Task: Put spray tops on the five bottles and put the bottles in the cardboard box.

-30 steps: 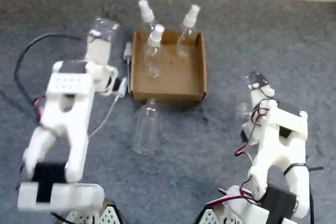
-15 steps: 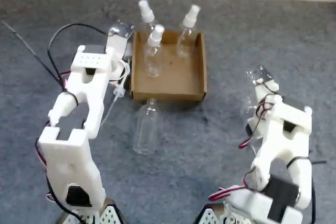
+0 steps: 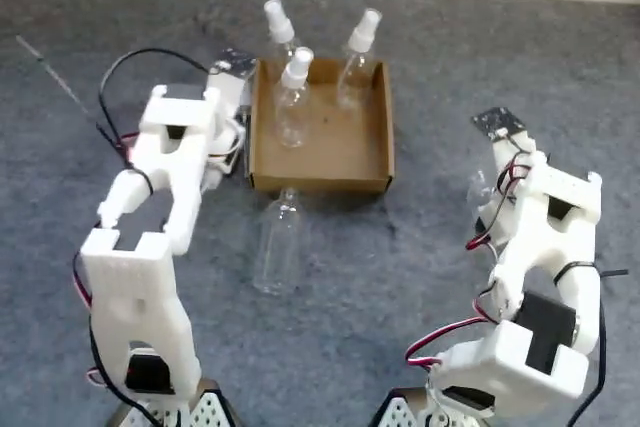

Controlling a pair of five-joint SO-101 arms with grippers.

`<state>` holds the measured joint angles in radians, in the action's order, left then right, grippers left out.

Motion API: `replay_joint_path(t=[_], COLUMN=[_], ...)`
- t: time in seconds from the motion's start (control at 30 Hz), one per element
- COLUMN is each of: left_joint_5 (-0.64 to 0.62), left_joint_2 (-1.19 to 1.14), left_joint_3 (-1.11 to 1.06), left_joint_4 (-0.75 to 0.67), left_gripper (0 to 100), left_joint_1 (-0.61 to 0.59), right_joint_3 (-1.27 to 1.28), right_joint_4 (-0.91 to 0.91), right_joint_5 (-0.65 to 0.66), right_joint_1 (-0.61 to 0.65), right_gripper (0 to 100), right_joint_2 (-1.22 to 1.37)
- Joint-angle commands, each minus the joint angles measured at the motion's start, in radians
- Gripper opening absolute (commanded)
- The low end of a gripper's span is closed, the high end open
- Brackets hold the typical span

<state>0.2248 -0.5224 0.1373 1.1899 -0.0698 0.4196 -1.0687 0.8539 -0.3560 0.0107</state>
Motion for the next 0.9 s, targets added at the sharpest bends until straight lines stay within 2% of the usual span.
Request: replay_joint_path(t=[0.0,0.27,0.43,0.53,0.77,0.87], left_joint_5=[0.006,0.008,0.005,-0.002,-0.103,-0.133], left_joint_2=[0.119,0.372,0.584,0.727,1.035,1.113], left_joint_3=[0.045,0.022,-0.139,-0.266,-0.547,-0.676], left_joint_4=[0.110,0.307,0.322,0.301,0.172,0.092], left_gripper=[0,0,0,0,0,0], left_joint_1=[-0.073,-0.104,-0.081,-0.042,0.061,0.064], right_joint_3=[-0.058,-0.064,-0.065,-0.061,-0.059,-0.065], right_joint_4=[-0.058,-0.145,-0.168,-0.168,-0.170,-0.170], right_joint_5=[0.008,-0.014,-0.109,-0.112,-0.115,-0.186], right_joint_1=[0.002,0.004,0.007,0.016,0.067,0.088], right_gripper=[15.9,26.9,27.9,27.9,27.9,28.1], right_joint_2=[-0.005,-0.007,-0.007,-0.007,-0.007,-0.007])
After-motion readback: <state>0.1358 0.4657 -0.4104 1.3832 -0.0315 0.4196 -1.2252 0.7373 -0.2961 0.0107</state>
